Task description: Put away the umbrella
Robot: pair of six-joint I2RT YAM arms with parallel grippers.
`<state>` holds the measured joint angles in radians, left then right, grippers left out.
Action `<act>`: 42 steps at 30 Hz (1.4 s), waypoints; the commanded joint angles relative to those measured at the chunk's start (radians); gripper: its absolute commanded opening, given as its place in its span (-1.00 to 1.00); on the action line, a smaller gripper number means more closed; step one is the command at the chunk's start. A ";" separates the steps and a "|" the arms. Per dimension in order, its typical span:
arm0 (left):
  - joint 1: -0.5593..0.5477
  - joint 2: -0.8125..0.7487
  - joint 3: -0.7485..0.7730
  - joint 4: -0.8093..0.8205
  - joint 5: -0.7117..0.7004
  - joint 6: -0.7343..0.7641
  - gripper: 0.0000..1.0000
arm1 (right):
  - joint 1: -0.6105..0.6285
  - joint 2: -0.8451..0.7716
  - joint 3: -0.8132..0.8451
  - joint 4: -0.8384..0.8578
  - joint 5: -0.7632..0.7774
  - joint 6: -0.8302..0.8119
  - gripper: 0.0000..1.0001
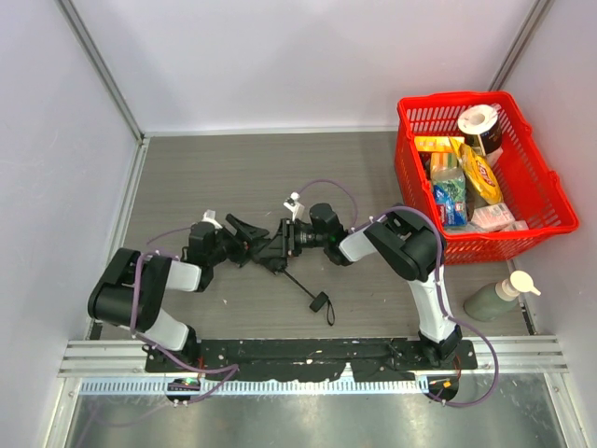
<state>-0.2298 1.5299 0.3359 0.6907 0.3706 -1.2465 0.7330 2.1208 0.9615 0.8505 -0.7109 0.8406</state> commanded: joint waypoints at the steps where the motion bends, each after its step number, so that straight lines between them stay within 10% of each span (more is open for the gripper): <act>1: -0.008 0.021 -0.031 0.081 -0.001 0.007 0.52 | 0.003 -0.012 0.019 0.127 -0.071 0.066 -0.98; 17: -0.008 -0.244 0.018 0.016 0.111 0.101 -0.98 | 0.006 -0.139 0.065 -0.178 -0.084 -0.063 -0.95; 22: -0.009 -0.312 0.000 0.166 0.224 0.110 -1.00 | -0.006 -0.347 0.089 -0.577 0.093 -0.184 0.07; 27: -0.008 -0.364 -0.046 0.383 0.309 0.122 -1.00 | -0.026 -0.544 0.019 -0.674 0.128 -0.189 0.47; 37: -0.019 -0.347 -0.064 0.856 0.465 -0.010 -1.00 | -0.118 -0.959 -0.101 -0.723 0.182 -0.115 0.57; 42: -0.071 -0.401 -0.054 0.853 0.469 0.002 -1.00 | -0.110 -0.960 -0.199 -0.440 0.185 0.061 0.48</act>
<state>-0.2703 1.1778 0.2691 1.2091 0.8101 -1.2064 0.6140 1.1534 0.8375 0.2184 -0.5457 0.7589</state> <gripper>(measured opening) 0.494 0.762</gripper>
